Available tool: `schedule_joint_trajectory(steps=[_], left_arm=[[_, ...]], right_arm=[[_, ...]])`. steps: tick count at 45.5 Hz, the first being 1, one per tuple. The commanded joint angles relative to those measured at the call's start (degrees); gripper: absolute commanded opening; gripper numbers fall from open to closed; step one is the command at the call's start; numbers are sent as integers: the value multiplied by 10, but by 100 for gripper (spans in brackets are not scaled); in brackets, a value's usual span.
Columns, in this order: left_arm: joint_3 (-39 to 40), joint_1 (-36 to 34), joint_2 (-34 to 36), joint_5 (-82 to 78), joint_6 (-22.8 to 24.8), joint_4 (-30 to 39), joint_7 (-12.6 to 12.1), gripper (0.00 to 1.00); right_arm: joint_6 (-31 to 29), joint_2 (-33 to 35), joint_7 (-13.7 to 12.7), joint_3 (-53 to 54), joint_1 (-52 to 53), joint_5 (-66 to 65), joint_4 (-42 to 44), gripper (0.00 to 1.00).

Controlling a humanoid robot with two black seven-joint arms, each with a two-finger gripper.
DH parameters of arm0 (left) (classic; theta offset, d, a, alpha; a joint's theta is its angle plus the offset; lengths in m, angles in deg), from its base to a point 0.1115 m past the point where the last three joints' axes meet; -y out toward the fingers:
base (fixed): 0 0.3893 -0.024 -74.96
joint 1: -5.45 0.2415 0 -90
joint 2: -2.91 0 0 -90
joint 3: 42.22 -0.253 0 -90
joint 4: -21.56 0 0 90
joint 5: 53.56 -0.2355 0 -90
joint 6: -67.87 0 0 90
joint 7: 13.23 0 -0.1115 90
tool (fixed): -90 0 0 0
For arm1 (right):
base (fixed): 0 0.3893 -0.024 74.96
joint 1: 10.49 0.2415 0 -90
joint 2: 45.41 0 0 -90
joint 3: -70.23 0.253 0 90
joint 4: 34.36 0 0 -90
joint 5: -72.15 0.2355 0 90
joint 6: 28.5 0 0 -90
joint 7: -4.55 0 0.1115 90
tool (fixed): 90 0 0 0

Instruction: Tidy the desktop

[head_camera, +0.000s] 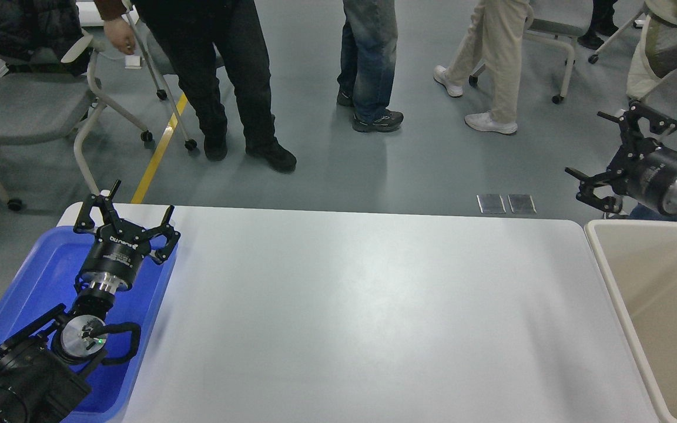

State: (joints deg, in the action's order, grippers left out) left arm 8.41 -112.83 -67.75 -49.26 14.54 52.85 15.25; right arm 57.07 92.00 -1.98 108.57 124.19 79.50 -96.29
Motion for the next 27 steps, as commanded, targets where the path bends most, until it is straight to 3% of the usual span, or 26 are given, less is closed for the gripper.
schedule_joint_trajectory(steps=[1,13,22,27], left_arm=[[0,1,0,1,-3,0,0,100],[1,1,0,1,-4,0,0,100],[1,1,0,1,-5,0,0,100],[1,1,0,1,-4,0,0,100]], right_arm=[[-11,-13,2,47,-2,-1,-93,100],[-50,-119,18,115,-37,-3,-89,100],[-52,-197,86,118,-78,-17,-63,100],[-59,-237,96,119,-106,-24,-39,100]])
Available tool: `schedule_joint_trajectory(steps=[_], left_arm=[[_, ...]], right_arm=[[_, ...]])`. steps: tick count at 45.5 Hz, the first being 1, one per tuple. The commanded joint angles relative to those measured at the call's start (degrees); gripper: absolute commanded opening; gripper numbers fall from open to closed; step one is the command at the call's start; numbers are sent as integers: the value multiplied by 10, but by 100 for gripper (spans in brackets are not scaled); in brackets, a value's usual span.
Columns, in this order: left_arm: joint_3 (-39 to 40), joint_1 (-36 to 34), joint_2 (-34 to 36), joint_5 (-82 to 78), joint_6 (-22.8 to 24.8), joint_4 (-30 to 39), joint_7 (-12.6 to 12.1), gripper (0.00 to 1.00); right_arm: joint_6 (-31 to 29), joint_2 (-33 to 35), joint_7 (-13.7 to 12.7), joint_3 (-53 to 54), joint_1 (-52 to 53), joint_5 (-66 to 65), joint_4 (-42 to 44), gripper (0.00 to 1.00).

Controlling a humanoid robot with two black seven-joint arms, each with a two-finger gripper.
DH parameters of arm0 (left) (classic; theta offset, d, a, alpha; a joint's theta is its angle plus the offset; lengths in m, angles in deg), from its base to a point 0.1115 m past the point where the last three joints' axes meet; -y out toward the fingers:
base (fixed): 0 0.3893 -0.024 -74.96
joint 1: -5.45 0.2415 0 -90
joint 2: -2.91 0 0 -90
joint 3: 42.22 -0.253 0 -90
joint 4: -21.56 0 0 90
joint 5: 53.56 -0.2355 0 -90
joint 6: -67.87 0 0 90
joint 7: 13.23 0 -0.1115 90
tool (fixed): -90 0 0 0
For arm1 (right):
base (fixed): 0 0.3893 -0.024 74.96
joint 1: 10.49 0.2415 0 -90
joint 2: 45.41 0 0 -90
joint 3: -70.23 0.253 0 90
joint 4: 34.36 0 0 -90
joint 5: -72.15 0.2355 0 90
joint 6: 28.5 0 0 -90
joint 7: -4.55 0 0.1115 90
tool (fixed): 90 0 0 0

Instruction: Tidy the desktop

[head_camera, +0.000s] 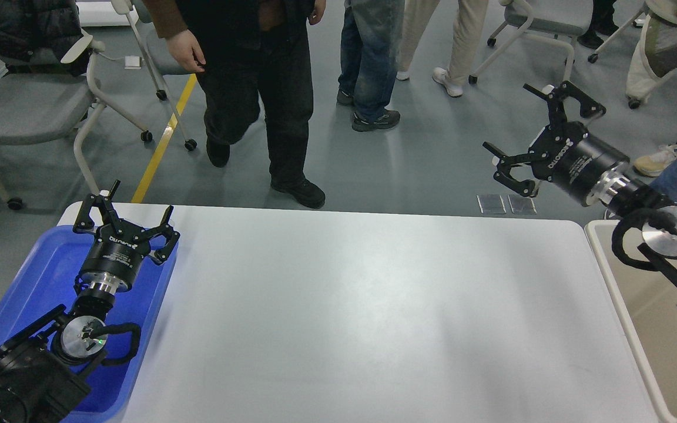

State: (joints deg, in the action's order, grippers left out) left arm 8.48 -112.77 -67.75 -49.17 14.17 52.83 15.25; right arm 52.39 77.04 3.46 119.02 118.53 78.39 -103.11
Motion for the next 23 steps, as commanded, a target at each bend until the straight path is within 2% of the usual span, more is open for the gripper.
schedule_joint_trajectory(steps=[1,11,23], left_arm=[[0,0,0,0,-1,-1,0,100],[0,0,0,0,0,0,0,100],[0,0,0,0,0,0,0,100]], right_arm=[[-16,-94,43,15,-54,-13,37,100],[-73,-140,43,16,-75,-11,137,100],[-114,-140,43,17,-76,-3,175,100]])
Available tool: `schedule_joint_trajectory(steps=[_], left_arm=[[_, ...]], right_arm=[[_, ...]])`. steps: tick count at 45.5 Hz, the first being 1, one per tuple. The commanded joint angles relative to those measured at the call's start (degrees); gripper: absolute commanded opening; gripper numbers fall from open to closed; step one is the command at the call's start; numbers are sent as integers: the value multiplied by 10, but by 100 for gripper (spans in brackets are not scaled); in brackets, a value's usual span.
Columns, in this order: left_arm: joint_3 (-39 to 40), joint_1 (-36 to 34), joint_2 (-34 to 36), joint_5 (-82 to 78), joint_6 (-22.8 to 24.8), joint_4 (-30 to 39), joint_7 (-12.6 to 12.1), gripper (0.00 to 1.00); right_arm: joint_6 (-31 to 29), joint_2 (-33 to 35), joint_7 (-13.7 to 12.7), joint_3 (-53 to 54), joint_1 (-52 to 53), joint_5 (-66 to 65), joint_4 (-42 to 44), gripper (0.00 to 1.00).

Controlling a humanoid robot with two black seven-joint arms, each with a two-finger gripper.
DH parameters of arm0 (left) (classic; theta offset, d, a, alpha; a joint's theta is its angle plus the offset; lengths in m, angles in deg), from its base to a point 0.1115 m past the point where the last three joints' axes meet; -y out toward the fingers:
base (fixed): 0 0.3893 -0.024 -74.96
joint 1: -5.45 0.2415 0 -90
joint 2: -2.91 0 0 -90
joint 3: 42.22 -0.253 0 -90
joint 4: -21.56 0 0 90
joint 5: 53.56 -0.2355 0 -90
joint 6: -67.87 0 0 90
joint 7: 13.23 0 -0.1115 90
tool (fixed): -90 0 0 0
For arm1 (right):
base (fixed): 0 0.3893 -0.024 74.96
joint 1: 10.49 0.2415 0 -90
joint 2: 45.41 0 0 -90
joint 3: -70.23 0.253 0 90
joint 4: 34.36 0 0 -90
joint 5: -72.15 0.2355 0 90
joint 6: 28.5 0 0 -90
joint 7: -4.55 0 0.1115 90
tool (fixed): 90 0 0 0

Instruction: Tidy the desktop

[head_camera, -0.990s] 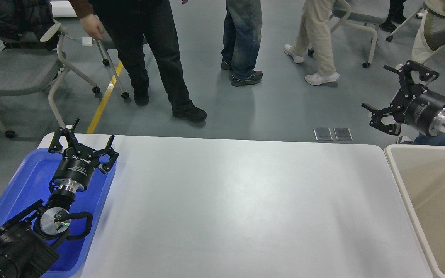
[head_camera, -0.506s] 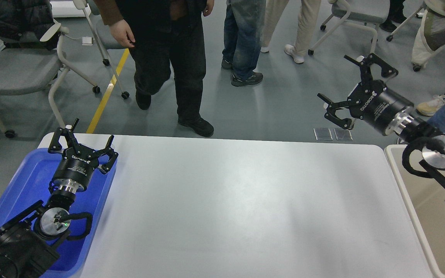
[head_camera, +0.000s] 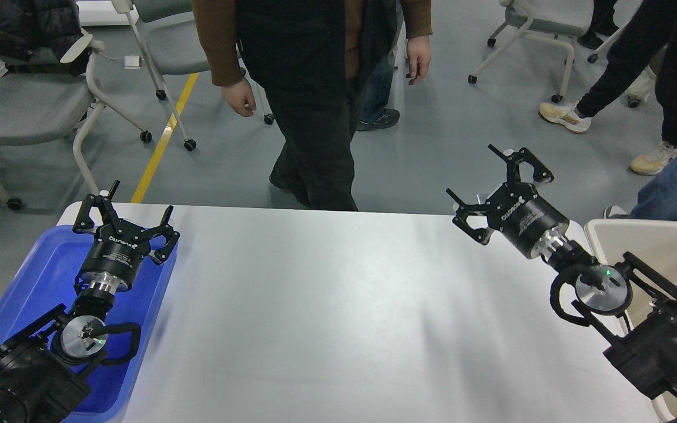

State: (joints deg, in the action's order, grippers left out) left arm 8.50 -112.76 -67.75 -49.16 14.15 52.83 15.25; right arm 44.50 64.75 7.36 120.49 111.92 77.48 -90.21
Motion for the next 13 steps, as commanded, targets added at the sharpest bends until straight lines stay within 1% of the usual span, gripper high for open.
schedule_joint_trajectory(steps=[1,13], left_arm=[[0,0,0,0,0,0,0,100],[0,-1,0,0,0,0,0,100]], right_arm=[[-36,-17,4,4,-9,6,48,100],[-49,-21,7,5,-14,6,63,100]])
